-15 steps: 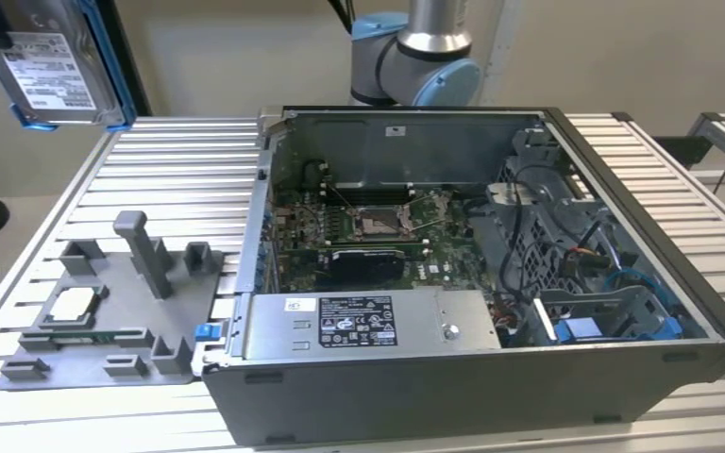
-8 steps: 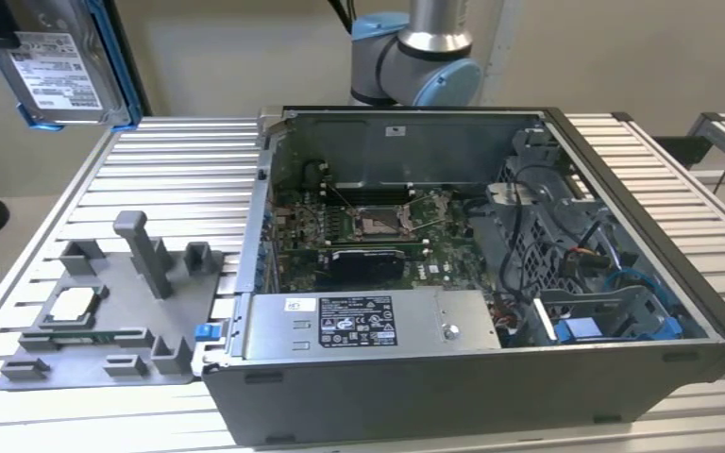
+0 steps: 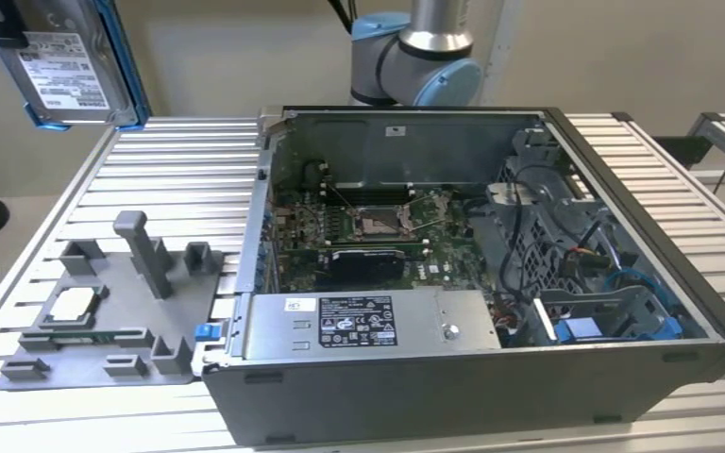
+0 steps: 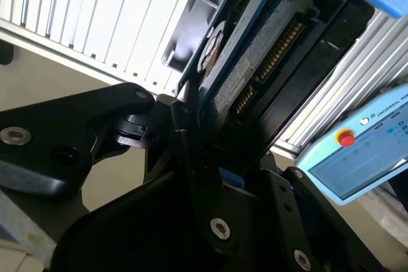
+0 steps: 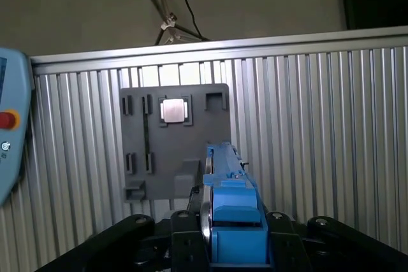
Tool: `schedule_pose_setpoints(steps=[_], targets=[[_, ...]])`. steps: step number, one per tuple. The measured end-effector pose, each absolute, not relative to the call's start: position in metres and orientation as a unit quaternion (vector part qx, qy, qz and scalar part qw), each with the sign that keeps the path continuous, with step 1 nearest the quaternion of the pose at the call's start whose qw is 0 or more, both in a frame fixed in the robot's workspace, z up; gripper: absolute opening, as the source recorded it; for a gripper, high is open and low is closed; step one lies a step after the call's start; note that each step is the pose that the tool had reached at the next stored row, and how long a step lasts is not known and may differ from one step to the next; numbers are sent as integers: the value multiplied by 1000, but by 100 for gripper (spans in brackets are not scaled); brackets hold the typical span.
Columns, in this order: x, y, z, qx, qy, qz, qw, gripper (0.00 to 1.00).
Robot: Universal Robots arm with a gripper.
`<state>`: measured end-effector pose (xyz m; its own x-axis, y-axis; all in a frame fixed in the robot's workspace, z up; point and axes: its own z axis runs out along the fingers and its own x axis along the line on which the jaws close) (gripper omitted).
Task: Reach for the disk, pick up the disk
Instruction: 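Pick up the disk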
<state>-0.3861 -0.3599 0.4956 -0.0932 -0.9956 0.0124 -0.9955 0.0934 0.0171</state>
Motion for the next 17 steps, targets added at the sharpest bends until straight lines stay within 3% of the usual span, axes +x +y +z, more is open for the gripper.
schedule_pose_setpoints(steps=[17], targets=[[-372,-360,496,673,-739,-1,11,0]])
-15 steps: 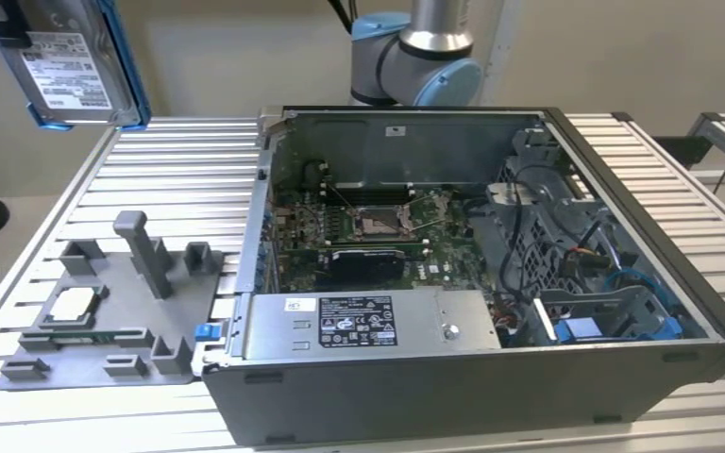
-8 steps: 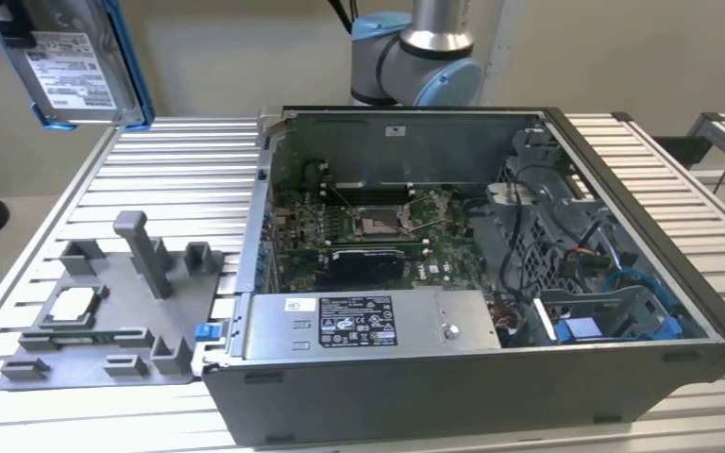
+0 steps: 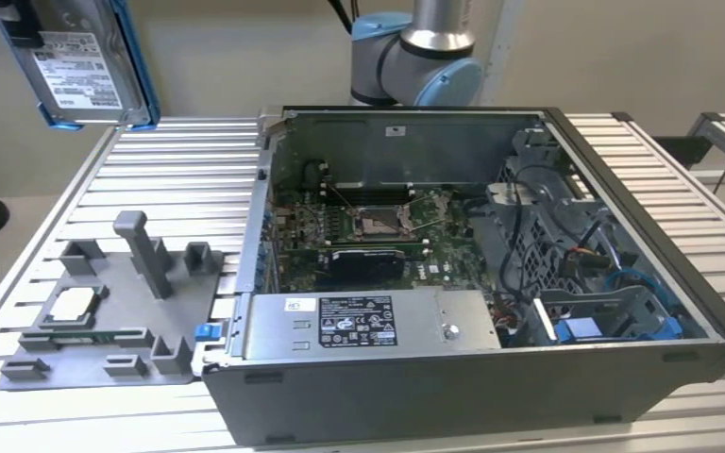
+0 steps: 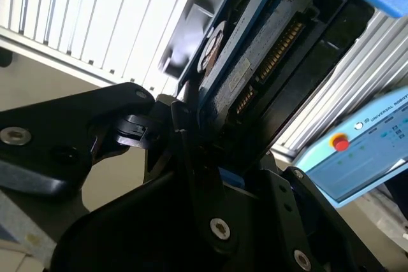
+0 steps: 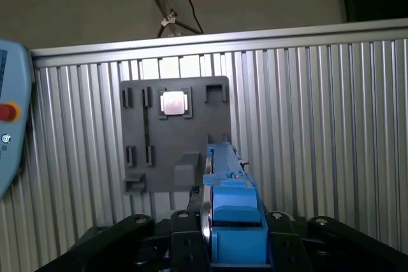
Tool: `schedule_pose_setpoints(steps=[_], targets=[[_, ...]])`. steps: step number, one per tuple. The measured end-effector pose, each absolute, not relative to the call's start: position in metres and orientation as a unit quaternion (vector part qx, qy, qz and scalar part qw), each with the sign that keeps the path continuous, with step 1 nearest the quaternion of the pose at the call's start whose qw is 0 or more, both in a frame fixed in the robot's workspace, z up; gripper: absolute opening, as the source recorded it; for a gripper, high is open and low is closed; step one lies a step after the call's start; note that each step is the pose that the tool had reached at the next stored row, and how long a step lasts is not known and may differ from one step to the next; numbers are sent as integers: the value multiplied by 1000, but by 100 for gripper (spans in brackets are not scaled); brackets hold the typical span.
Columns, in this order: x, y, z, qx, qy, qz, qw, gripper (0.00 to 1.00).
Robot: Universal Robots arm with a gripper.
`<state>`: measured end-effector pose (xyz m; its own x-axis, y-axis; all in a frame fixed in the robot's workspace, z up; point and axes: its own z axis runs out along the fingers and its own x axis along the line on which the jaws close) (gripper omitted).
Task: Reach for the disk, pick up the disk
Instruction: 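Pick up the disk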
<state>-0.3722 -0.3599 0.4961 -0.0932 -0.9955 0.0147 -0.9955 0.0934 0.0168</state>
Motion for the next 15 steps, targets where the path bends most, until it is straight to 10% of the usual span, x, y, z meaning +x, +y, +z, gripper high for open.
schedule_pose_setpoints(steps=[15], targets=[[-358,-360,497,673,-739,-1,12,0]])
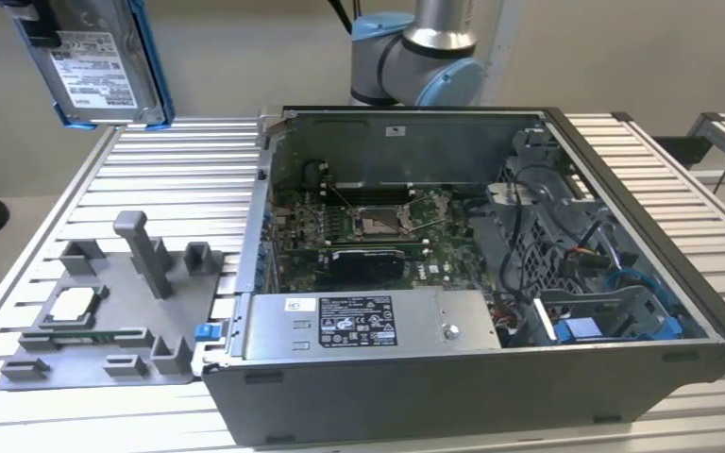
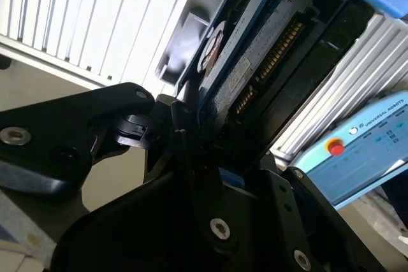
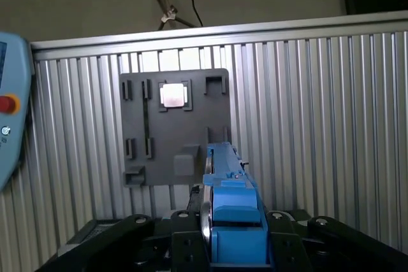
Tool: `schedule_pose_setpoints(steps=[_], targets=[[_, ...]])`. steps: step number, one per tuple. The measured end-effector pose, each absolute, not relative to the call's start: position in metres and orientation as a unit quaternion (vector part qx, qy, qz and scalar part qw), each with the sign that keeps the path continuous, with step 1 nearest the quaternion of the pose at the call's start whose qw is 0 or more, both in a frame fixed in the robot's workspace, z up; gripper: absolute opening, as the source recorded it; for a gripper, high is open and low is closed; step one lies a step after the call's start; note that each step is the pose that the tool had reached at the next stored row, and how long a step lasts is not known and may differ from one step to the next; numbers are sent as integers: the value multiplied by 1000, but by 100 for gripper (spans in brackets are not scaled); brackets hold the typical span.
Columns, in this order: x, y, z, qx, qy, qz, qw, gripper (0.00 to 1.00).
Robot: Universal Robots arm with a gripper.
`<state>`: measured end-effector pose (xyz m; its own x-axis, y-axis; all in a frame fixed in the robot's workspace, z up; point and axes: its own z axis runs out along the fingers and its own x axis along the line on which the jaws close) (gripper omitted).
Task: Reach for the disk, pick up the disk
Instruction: 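Pick up the disk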
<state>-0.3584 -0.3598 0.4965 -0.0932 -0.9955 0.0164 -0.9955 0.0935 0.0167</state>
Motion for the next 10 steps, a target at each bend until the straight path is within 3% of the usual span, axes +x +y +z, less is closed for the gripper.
schedule_pose_setpoints(steps=[10], targets=[[-351,-360,497,673,-739,0,12,0]])
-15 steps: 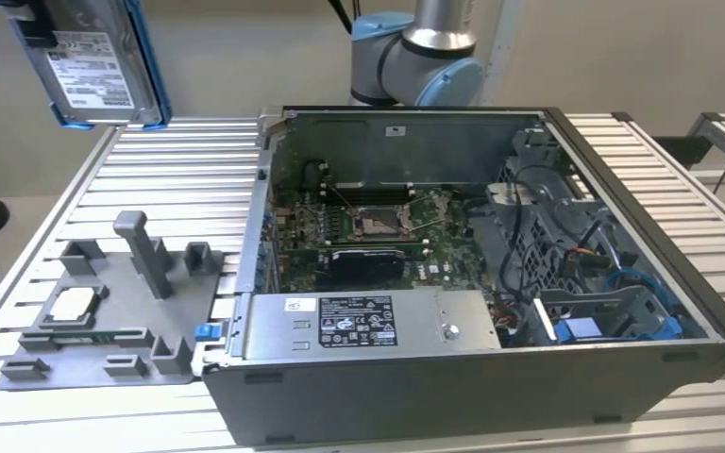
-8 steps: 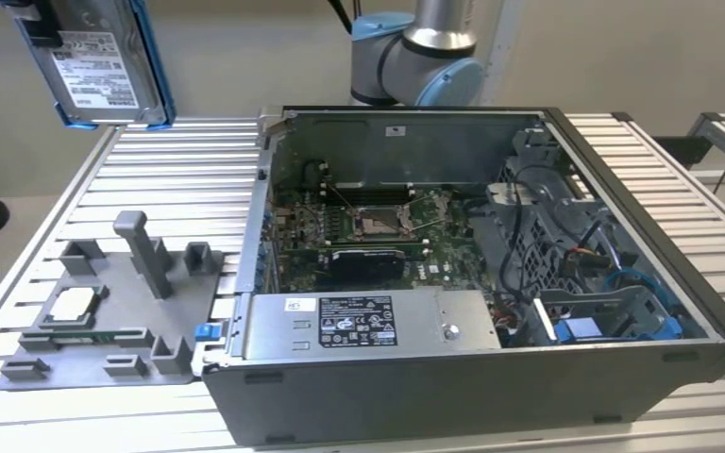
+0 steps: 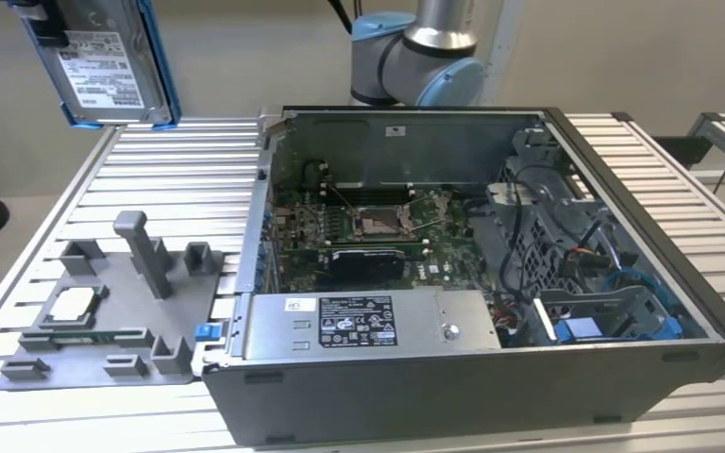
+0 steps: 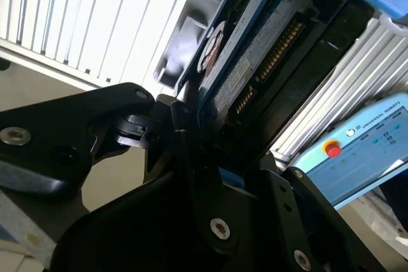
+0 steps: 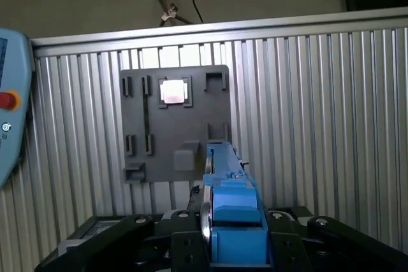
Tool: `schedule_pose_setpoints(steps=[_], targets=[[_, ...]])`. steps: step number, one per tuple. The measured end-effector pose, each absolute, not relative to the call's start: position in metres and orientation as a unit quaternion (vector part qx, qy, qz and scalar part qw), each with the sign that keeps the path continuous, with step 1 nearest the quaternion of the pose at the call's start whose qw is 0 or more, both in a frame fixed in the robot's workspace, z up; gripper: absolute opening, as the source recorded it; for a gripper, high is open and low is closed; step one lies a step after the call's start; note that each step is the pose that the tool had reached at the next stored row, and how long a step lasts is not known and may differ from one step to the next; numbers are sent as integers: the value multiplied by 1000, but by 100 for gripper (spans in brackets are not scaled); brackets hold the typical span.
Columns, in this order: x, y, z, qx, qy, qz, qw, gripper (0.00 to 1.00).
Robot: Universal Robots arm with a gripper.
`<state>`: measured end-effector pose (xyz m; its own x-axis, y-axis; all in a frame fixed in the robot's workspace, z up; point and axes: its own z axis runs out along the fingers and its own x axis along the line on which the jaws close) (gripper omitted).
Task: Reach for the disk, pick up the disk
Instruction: 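Pick up the disk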
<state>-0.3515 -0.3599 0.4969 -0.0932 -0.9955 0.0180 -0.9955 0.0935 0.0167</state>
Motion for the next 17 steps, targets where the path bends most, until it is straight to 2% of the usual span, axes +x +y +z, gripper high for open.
schedule_pose_setpoints(steps=[17], targets=[[-307,-360,497,673,-739,0,12,0]])
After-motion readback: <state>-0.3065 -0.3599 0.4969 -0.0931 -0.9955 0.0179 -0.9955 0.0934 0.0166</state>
